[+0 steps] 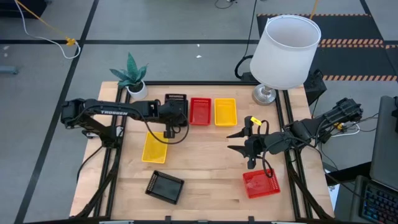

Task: Stack baskets by color
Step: Stack the middle right black bin on the top left black bin

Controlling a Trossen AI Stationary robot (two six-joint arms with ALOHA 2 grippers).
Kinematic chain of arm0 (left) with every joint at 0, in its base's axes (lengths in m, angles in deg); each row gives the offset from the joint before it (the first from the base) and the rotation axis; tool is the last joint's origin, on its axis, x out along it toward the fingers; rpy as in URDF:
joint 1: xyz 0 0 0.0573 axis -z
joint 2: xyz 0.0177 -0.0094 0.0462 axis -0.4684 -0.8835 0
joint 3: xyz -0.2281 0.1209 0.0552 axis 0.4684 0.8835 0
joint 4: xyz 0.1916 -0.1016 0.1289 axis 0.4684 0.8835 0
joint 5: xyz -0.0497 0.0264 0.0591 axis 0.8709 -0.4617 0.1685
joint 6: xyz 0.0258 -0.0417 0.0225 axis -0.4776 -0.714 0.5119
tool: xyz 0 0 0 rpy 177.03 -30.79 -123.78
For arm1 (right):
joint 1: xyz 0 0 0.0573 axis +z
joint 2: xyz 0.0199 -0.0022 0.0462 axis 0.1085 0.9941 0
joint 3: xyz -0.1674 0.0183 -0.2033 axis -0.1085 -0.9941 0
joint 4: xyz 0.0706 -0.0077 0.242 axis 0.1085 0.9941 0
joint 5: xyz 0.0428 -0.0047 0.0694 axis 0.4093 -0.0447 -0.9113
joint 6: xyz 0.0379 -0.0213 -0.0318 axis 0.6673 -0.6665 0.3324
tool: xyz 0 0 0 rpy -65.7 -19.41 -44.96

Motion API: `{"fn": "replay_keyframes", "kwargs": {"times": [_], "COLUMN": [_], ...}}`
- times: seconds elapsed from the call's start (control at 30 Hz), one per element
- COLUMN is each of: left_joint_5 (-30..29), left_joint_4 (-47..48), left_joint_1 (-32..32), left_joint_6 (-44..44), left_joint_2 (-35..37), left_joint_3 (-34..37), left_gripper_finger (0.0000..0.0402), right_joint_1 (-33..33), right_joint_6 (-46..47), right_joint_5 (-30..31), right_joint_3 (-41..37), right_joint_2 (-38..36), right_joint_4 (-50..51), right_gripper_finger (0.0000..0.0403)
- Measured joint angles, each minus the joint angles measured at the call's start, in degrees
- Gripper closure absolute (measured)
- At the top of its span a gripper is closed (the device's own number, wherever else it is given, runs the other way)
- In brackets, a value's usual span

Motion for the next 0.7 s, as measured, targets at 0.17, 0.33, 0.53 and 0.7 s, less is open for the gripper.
{"fn": "replay_keyframes", "kwargs": {"times": [0.17,0.33,0.53,0.7], "left_joint_5": [-0.80,-2.51,-4.10,-4.10], "left_joint_4": [0.50,1.59,2.22,2.31], "left_joint_1": [-0.06,-0.10,-0.10,-0.10], "left_joint_6": [0.58,1.05,2.25,2.24], "left_joint_2": [0.00,0.00,0.00,0.00], "left_joint_3": [0.00,0.00,0.00,0.00], "left_gripper_finger": [0.0391,0.0385,0.0393,0.0382], "right_joint_1": [0.00,0.00,0.00,0.00], "right_joint_6": [0.00,0.02,0.01,0.00], "right_joint_5": [0.00,0.00,0.00,0.00], "right_joint_3": [0.00,0.00,0.00,0.00], "right_joint_2": [-0.02,-0.01,0.01,0.00], "right_joint_4": [0.00,0.00,0.00,0.02], "right_gripper_finger": [0.0248,0.0248,0.0248,0.0248]}}
